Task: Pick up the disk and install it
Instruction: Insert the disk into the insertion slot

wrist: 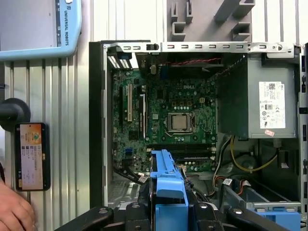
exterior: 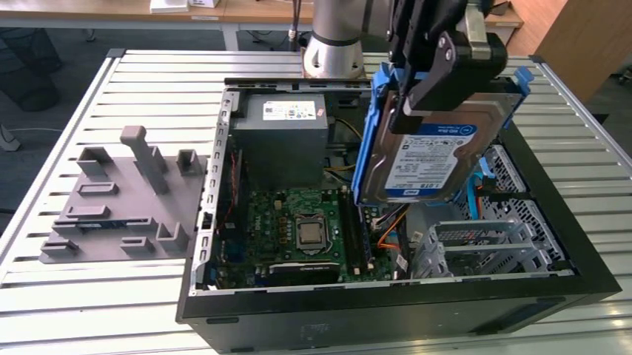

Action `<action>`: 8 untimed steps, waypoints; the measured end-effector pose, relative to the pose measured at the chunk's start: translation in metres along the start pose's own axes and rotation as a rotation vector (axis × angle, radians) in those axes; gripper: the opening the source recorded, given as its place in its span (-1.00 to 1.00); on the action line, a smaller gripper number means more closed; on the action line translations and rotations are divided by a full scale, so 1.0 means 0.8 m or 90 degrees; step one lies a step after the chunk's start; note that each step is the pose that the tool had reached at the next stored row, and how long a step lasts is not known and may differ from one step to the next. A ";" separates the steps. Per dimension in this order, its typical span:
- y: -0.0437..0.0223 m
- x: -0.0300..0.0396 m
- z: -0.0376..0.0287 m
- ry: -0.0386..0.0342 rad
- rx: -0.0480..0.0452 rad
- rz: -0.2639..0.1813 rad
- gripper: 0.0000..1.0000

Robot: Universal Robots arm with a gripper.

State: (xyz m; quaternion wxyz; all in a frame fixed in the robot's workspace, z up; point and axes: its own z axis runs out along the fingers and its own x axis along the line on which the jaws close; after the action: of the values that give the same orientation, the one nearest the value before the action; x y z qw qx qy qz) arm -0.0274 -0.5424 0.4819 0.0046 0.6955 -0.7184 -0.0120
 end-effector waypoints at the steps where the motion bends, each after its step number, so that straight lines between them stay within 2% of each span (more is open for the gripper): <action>1: -0.0034 0.0010 0.0002 0.0000 0.0000 0.000 -0.27; 3: -0.0104 0.0031 0.0007 0.0000 0.0000 0.000 -0.27; 8: -0.0189 0.0121 0.0044 0.0000 0.0000 0.000 -0.27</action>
State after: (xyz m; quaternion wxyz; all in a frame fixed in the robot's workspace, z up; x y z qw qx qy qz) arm -0.0126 -0.5525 0.4779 0.0046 0.6955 -0.7184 -0.0120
